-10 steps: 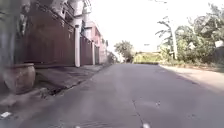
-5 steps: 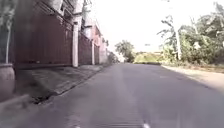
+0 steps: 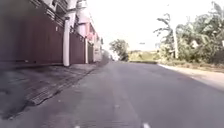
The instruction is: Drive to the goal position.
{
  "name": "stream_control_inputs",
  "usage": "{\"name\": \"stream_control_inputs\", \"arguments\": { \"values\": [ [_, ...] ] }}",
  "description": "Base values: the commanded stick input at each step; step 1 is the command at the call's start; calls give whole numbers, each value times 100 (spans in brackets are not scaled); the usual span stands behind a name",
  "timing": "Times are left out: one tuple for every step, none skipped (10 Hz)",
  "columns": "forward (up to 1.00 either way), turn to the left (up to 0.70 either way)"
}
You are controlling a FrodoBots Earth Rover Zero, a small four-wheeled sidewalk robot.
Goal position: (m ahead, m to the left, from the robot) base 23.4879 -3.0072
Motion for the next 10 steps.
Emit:
{"name": "stream_control_inputs", "arguments": {
  "values": [
    [100,0],
    [100,0],
    [100,0],
    [100,0],
    [100,0],
    [100,0],
    [100,0],
    [100,0],
    [100,0],
    [100,0]
  ]
}}
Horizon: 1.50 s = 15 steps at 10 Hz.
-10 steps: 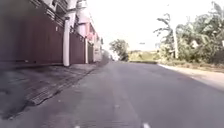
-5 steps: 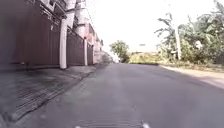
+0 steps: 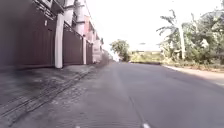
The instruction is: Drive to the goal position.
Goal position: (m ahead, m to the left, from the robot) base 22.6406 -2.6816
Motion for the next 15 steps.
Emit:
{"name": "stream_control_inputs", "arguments": {
  "values": [
    [100,0],
    [100,0],
    [100,0],
    [100,0],
    [100,0],
    [100,0],
    [100,0],
    [100,0],
    [100,0],
    [100,0],
    [100,0],
    [100,0],
    [100,0],
    [100,0],
    [100,0]
  ]
}}
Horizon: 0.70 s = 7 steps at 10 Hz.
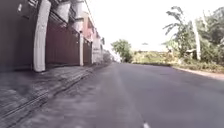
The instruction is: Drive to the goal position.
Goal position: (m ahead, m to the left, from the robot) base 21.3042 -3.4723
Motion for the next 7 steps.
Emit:
{"name": "stream_control_inputs", "arguments": {
  "values": [
    [100,0],
    [100,0],
    [100,0],
    [100,0],
    [100,0],
    [100,0],
    [100,0]
  ]
}}
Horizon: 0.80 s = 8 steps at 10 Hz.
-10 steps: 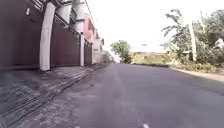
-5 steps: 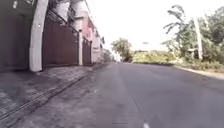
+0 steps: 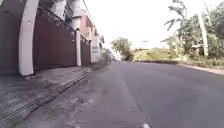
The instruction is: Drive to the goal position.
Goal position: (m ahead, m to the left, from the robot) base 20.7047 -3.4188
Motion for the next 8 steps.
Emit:
{"name": "stream_control_inputs", "arguments": {
  "values": [
    [100,0],
    [100,0],
    [100,0],
    [100,0],
    [100,0],
    [100,0],
    [100,0],
    [100,-10]
  ]
}}
